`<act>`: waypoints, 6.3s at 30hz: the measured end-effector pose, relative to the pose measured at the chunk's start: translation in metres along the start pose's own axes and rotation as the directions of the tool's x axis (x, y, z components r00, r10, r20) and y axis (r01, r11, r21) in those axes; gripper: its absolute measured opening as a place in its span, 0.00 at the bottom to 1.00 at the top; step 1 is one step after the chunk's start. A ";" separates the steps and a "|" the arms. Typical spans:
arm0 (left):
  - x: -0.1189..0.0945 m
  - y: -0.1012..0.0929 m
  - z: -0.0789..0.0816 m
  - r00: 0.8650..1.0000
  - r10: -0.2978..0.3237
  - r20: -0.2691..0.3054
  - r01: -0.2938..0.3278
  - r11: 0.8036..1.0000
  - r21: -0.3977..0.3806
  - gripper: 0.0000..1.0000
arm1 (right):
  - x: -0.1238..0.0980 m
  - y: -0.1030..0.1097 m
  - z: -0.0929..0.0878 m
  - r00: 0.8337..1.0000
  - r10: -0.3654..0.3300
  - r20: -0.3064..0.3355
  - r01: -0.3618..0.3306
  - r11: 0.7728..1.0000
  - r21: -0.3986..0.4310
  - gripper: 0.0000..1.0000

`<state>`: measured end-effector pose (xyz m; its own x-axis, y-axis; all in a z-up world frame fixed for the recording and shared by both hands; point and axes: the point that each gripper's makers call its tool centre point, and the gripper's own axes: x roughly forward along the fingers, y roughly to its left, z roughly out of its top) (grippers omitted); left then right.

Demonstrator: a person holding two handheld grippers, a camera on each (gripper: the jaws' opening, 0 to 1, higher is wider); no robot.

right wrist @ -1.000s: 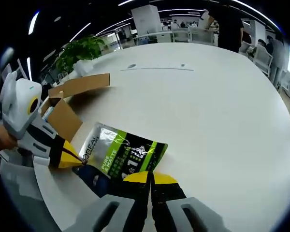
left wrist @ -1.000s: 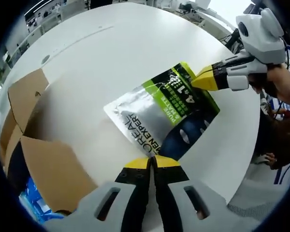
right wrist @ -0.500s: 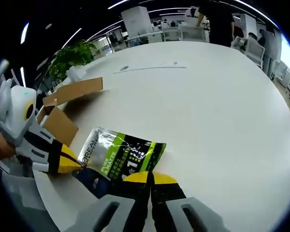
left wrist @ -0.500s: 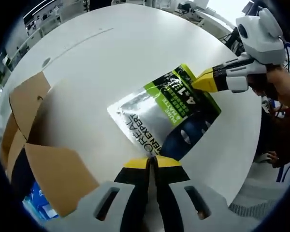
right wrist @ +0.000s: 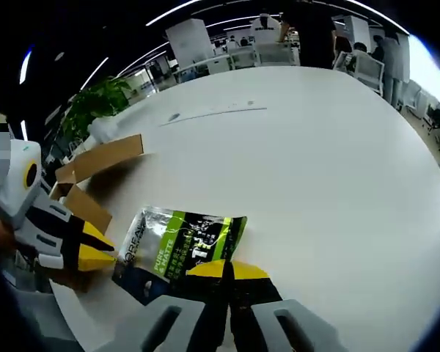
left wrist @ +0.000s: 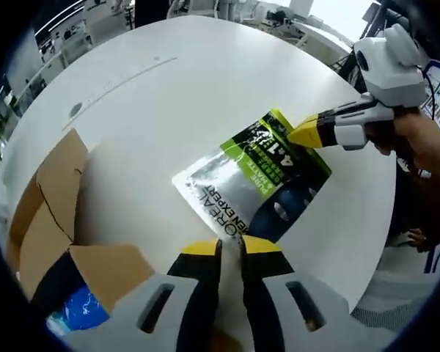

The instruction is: Operate the shoe box by opening the lid, removing the specified soft item, and placing it in the target area until the item is outside and the box remains undamaged.

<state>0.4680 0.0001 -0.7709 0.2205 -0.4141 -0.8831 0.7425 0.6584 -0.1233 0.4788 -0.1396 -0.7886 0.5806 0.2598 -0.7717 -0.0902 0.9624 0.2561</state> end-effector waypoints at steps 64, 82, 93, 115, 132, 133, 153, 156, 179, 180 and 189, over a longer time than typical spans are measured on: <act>-0.163 0.112 -0.059 0.942 0.128 0.311 -0.073 0.980 -0.184 0.33 | 0.036 0.037 0.032 1.000 -0.011 0.008 0.011 1.000 0.009 0.00; -0.201 0.153 -0.097 0.920 0.234 0.315 -0.144 0.948 -0.284 0.33 | 0.045 0.041 0.032 1.000 -0.017 -0.020 0.016 0.997 -0.071 0.00; -0.216 0.171 -0.114 0.912 0.263 0.315 -0.165 0.937 -0.307 0.33 | 0.040 0.037 0.038 0.998 -0.060 0.018 0.062 0.985 -0.159 0.02; -0.217 0.171 -0.131 0.926 0.196 0.323 -0.135 0.970 -0.203 0.46 | 0.003 0.055 0.039 0.999 -0.022 0.041 0.032 0.963 -0.269 0.32; -0.223 0.170 -0.157 0.935 0.173 0.310 -0.149 0.984 -0.098 0.64 | -0.041 0.105 0.019 0.991 0.123 0.042 -0.095 0.907 -0.411 0.60; -0.224 0.169 -0.157 0.935 0.172 0.310 -0.148 0.984 -0.098 0.65 | -0.043 0.107 0.019 0.990 0.131 0.046 -0.100 0.904 -0.416 0.62; -0.236 0.169 -0.166 0.937 0.156 0.313 -0.156 0.987 -0.023 0.81 | -0.079 0.165 -0.001 0.972 0.235 0.030 -0.180 0.815 -0.550 0.92; -0.238 0.167 -0.168 0.940 0.147 0.309 -0.154 0.988 -0.002 0.84 | -0.083 0.174 -0.003 0.969 0.248 0.021 -0.191 0.795 -0.576 0.97; -0.258 0.175 -0.184 0.938 0.153 0.311 -0.176 0.983 0.047 0.97 | -0.091 0.245 -0.001 0.946 0.323 -0.034 -0.262 0.698 -0.666 1.00; -0.258 0.175 -0.184 0.939 0.150 0.309 -0.174 0.984 0.050 0.98 | -0.091 0.248 0.000 0.944 0.328 -0.036 -0.266 0.694 -0.669 1.00; -0.259 0.179 -0.183 0.941 0.142 0.309 -0.168 0.984 0.062 0.99 | -0.092 0.278 0.002 0.931 0.360 -0.065 -0.296 0.638 -0.711 1.00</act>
<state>0.4283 0.3400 -0.6471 0.5078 -0.4903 -0.7083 0.7325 0.6785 0.0555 0.4016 0.1037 -0.6456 0.4553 0.5931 -0.6640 -0.8047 0.5932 -0.0220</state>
